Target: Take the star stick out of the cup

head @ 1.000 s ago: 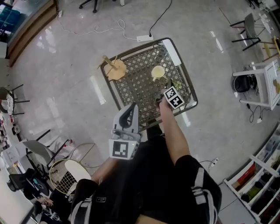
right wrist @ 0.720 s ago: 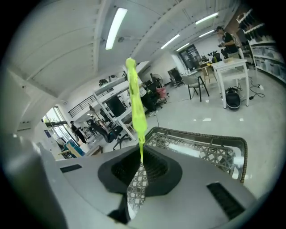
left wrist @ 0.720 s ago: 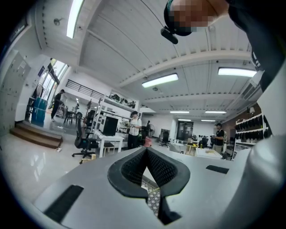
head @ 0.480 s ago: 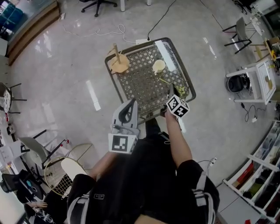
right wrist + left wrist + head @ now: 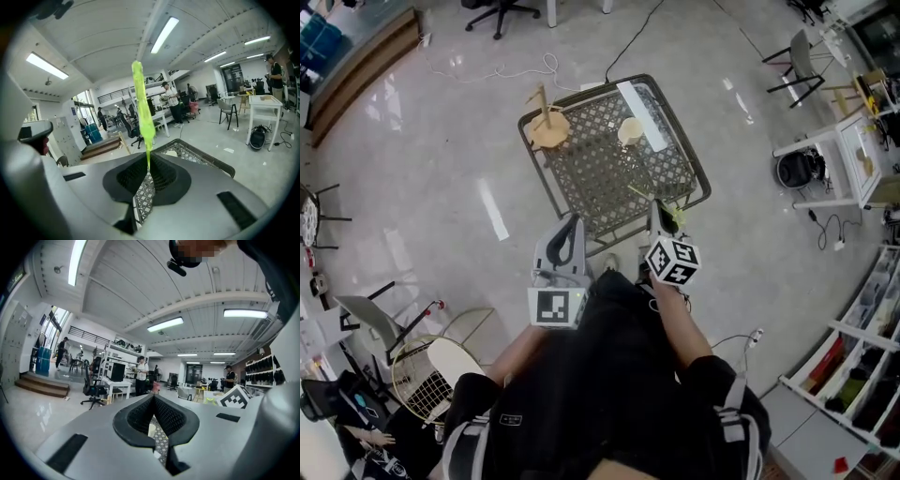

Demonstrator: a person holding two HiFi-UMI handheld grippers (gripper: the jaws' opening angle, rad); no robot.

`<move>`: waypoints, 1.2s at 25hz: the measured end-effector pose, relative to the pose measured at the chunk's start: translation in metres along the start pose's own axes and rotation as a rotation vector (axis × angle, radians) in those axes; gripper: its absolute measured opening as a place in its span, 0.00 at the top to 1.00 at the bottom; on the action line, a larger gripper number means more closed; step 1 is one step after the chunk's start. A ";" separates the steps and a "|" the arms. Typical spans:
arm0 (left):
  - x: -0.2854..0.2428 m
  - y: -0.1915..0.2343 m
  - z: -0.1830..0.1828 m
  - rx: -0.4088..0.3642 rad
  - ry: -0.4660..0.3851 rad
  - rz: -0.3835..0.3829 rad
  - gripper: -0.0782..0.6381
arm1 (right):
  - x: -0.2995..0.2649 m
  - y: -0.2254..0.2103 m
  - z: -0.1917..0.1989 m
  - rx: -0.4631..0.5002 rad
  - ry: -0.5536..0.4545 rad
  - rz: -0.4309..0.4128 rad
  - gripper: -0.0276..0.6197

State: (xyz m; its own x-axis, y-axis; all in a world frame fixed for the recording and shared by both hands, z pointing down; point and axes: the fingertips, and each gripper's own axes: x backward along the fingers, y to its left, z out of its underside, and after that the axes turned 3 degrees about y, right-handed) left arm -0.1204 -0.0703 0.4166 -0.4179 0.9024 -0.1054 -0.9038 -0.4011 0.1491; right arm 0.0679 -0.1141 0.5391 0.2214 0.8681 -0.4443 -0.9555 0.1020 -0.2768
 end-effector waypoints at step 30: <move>0.002 -0.057 0.019 -0.045 0.012 0.014 0.87 | 0.104 0.031 -0.016 0.180 -0.048 -0.158 0.92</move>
State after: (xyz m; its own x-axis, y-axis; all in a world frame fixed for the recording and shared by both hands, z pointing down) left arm -0.0680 -0.0429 0.4263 -0.4317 0.8946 -0.1158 -0.9008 -0.4210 0.1059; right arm 0.0641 -0.0284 0.4704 0.3650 0.8564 -0.3653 -0.9302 0.3192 -0.1810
